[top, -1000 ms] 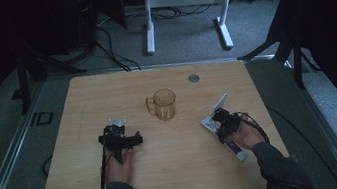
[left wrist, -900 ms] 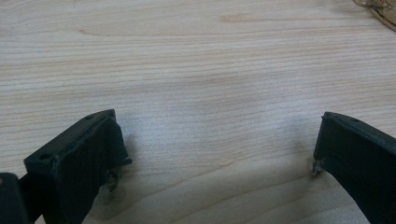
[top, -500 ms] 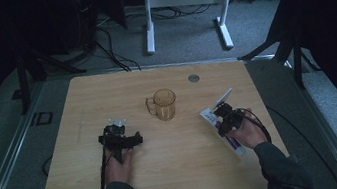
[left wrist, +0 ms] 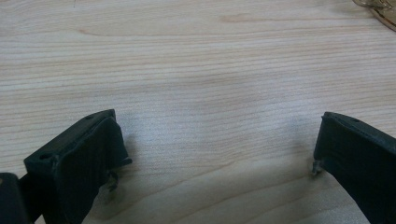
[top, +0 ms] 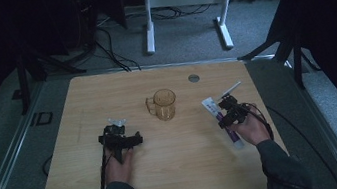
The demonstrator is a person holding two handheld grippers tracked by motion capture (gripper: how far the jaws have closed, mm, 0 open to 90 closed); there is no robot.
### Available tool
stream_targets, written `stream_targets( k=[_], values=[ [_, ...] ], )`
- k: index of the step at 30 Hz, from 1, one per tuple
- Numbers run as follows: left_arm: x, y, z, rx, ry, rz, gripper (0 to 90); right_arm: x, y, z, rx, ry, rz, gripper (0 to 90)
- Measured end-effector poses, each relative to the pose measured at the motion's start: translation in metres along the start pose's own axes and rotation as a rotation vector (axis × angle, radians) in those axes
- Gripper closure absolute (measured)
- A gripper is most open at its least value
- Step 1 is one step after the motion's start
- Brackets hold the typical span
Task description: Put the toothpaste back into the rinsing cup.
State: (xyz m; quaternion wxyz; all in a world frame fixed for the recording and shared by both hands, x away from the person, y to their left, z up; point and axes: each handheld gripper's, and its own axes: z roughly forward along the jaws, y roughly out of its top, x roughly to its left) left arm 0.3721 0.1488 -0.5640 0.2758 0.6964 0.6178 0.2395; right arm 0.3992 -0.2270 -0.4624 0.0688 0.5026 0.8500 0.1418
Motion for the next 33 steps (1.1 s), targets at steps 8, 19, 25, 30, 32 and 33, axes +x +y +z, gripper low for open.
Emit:
stream_targets(
  k=[8, 19, 25, 30, 32, 33],
  values=[
    [0.0, 0.0, 0.0, -0.001, 0.0, -0.001, 0.3, -0.001, 0.003, -0.011, -0.071, 0.017, 0.003, 72.7],
    [0.0, 0.0, 0.0, -0.001, 0.0, -0.001, 0.3, 0.009, 0.013, -0.016, -0.142, 0.009, -0.023, 72.8],
    [0.0, 0.0, 0.0, 0.001, 0.0, 0.001, 0.3, 0.01, 0.015, -0.018, -0.178, 0.0, -0.023, 72.8],
    [0.0, 0.0, 0.0, -0.002, 0.0, -0.002, 0.3, 0.009, 0.016, -0.022, -0.214, 0.011, -0.013, 72.8],
    [0.0, 0.0, 0.0, -0.001, 0.0, -0.001, 0.3, 0.009, 0.017, -0.022, -0.218, 0.02, -0.013, 72.8],
    [0.0, 0.0, 0.0, -0.001, 0.0, -0.001, 0.3, 0.009, 0.018, -0.023, -0.222, 0.024, -0.011, 72.8]
  ],
)
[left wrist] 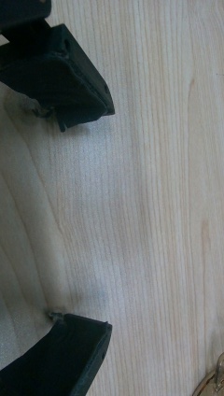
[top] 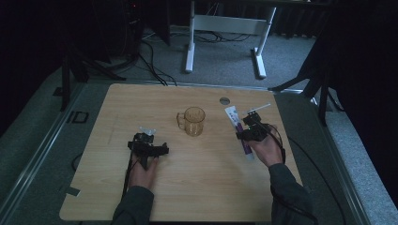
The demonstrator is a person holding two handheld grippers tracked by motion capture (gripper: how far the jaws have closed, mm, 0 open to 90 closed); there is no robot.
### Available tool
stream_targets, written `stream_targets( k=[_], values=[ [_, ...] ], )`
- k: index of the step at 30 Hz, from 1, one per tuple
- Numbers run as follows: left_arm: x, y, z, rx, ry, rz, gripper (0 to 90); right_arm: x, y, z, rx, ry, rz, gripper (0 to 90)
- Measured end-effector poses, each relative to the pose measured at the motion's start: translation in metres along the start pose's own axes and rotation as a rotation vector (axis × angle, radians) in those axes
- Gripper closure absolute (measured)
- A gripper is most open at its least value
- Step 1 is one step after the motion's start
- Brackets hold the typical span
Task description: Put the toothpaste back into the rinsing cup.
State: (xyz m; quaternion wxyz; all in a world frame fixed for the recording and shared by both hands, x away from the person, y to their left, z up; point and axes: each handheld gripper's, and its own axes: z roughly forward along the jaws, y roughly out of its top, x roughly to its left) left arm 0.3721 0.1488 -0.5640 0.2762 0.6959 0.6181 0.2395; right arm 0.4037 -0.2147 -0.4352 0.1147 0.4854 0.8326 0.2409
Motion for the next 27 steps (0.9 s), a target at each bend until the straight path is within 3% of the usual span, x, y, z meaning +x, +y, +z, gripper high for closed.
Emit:
stream_targets(
  k=[15, 27],
  values=[
    [0.0, 0.0, 0.0, 0.0, 0.0, 0.0, 0.3, -0.0015, 0.0047, -0.0043, -0.08, 0.032, 0.044, 72.8],
    [0.0, 0.0, 0.0, 0.0, -0.001, 0.0, 0.3, -0.0025, 0.008, -0.0097, -0.123, 0.041, 0.047, 72.8]
  ],
)
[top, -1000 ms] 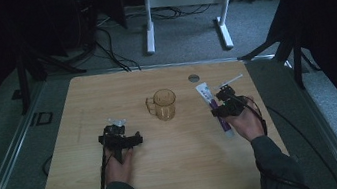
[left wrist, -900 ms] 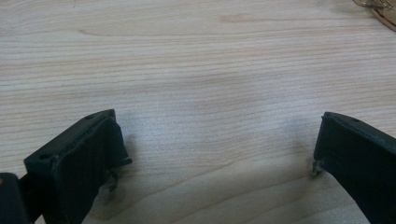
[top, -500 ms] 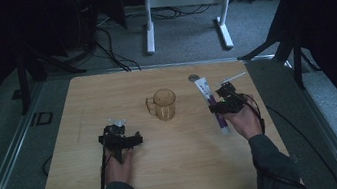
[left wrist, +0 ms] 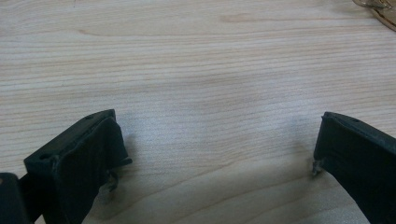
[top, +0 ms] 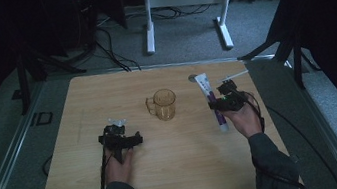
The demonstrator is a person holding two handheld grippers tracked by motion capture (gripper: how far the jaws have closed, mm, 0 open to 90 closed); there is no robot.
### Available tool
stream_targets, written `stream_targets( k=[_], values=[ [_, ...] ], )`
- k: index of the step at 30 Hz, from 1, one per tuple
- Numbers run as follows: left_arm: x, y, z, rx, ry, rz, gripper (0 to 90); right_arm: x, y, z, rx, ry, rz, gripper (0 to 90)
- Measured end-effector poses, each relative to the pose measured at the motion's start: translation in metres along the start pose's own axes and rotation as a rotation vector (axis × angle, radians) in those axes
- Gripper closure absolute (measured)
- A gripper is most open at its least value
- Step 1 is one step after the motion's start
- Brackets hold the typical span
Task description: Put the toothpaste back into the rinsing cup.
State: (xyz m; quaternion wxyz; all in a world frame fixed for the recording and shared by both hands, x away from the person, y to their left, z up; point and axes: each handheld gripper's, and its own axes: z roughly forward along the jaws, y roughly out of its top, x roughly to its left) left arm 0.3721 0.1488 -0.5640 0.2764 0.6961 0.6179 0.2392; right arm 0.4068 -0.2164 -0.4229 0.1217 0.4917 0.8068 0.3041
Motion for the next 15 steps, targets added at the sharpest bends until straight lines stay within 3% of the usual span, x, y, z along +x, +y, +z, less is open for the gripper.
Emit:
stream_targets(
  k=[15],
  values=[
    [-0.0001, 0.0, 0.0, 0.0, 0.001, 0.0, 0.3, 0.0071, 0.008, -0.0021, -0.041, 0.011, -0.005, 72.8]
  ],
)
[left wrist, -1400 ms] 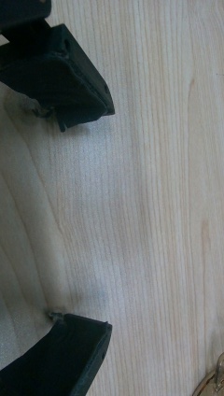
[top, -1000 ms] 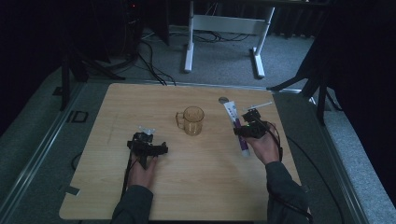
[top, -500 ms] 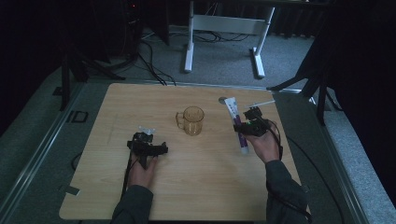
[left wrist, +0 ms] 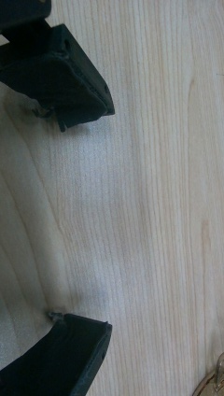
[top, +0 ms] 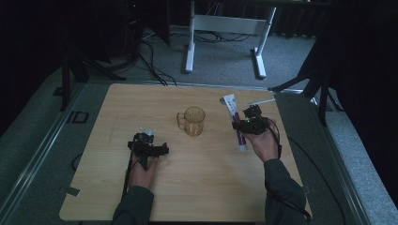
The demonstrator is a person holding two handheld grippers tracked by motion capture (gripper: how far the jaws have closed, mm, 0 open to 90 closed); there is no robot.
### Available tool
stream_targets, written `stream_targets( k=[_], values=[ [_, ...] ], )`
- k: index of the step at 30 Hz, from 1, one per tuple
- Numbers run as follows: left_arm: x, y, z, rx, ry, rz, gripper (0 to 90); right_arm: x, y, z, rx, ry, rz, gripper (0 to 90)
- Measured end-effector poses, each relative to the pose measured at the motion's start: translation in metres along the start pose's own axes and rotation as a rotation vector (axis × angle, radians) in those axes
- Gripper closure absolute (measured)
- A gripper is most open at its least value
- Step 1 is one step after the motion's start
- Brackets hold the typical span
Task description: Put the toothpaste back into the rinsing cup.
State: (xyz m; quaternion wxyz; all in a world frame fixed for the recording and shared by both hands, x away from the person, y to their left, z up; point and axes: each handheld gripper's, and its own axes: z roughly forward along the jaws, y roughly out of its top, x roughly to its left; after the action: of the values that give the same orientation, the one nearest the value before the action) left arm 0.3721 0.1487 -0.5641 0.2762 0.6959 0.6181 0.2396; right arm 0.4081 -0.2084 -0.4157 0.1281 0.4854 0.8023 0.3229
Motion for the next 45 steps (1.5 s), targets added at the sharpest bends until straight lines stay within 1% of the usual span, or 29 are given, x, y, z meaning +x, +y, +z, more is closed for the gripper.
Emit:
stream_targets(
  k=[6, 12, 19, 29, 38, 45],
  values=[
    [0.0, 0.0, 0.0, 0.0, 0.0, 0.0, 0.3, 0.002, 0.003, 0.0, -0.019, 0.007, -0.002, 72.8],
    [0.0, 0.0, 0.0, 0.0, 0.0, 0.0, 0.3, 0.003, 0.006, 0.0, -0.039, 0.014, 0.008, 72.8],
    [0.0, 0.0, 0.0, -0.001, 0.0, 0.0, 0.3, 0.006, 0.011, 0.002, -0.05, 0.018, -0.007, 72.8],
    [0.0, 0.0, 0.0, 0.0, 0.0, 0.0, 0.3, 0.011, 0.016, 0.001, -0.077, 0.024, -0.008, 72.7],
    [0.0, 0.0, 0.0, 0.001, -0.001, 0.0, 0.3, 0.013, 0.02, 0.002, -0.082, 0.034, -0.015, 72.7],
    [0.0, 0.0, 0.0, 0.001, -0.001, 0.0, 0.3, 0.017, 0.026, 0.005, -0.102, 0.044, -0.032, 72.7]
  ],
)
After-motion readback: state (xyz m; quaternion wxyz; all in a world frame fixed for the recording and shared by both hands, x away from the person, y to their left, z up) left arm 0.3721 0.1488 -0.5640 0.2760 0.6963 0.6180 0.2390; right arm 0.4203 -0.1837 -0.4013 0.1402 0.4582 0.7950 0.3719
